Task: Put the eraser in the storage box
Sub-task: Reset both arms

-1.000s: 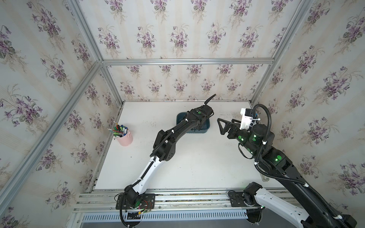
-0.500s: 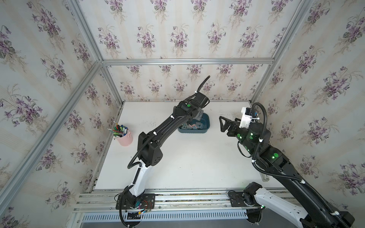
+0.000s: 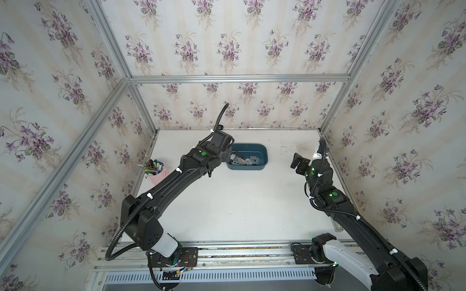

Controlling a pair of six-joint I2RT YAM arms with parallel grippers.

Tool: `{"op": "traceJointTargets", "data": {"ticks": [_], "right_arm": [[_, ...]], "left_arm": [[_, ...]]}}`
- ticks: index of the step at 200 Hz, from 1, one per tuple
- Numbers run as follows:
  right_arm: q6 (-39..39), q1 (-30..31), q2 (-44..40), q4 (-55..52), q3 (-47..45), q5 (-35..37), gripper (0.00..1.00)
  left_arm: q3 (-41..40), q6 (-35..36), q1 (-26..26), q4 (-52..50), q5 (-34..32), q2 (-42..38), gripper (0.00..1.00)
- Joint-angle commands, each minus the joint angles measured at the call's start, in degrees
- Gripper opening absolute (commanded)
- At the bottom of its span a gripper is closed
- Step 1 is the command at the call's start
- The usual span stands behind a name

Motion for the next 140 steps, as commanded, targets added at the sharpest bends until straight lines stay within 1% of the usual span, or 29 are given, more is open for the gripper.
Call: {"op": "traceJointTargets", "data": {"ticks": [1,9,19,30,48,62,80,89,101,110,118,132,140], "right_arm": [[-1.33,-1.94,2.56,8.42,-1.02,2.82,1.0],[-1.44,-2.49,4.41,8.73,-1.21,4.67,1.0],[-3.9,-2.89,6.14,10.41,-2.26,5.97,1.0],[-6.05,-3.29,7.21,14.98,-4.8,8.8,1.0],[-7.47,-4.33,7.0,23.32,-10.11,9.2,1.0],[-10.4,-5.41,7.54,30.87,-14.09,7.42,1.0],[-10.1,-8.43,11.13,35.54,-16.02,2.85,1.0],[-10.8,-9.38,13.25,39.43,-17.44,2.1,1.0],[-10.09,-10.5,15.35,43.55,-18.89,1.22,1.0],[-11.48,-10.91,16.56,47.82,-20.49,-0.46,1.0],[-13.14,-11.13,17.99,51.94,-21.8,-1.89,1.0],[-14.51,-11.86,20.0,54.16,-22.06,-4.93,1.0],[-15.01,-11.96,21.19,56.1,-22.46,-5.53,1.0]], "left_arm": [[-4.84,-0.09,2.33,4.57,-2.0,-2.41,0.99],[-6.94,-0.39,3.09,5.06,-3.27,-3.02,0.99],[-9.48,-0.82,3.9,6.05,-4.42,-3.68,0.99],[-12.37,-0.33,4.3,8.26,-5.77,-4.24,0.99],[-16.22,-0.41,4.36,11.17,-9.58,-4.67,0.99],[-18.48,0.07,4.46,13.67,-12.14,-4.26,0.99],[-20.59,1.87,4.84,16.46,-14.41,-3.09,0.99],[-21.3,0.71,5.55,16.89,-15.97,-2.4,0.99],[-22.31,-1.11,7.22,17.08,-13.69,-2.27,0.99],[-23.53,-2.18,7.9,18.01,-13.37,-2.6,0.99],[-25.5,-1.3,8.34,20.69,-13.16,-3.0,0.99],[-28.97,0.37,8.94,25.17,-13.21,-3.54,0.99],[-30.35,1.1,9.38,26.76,-12.66,-3.7,0.99]]}}
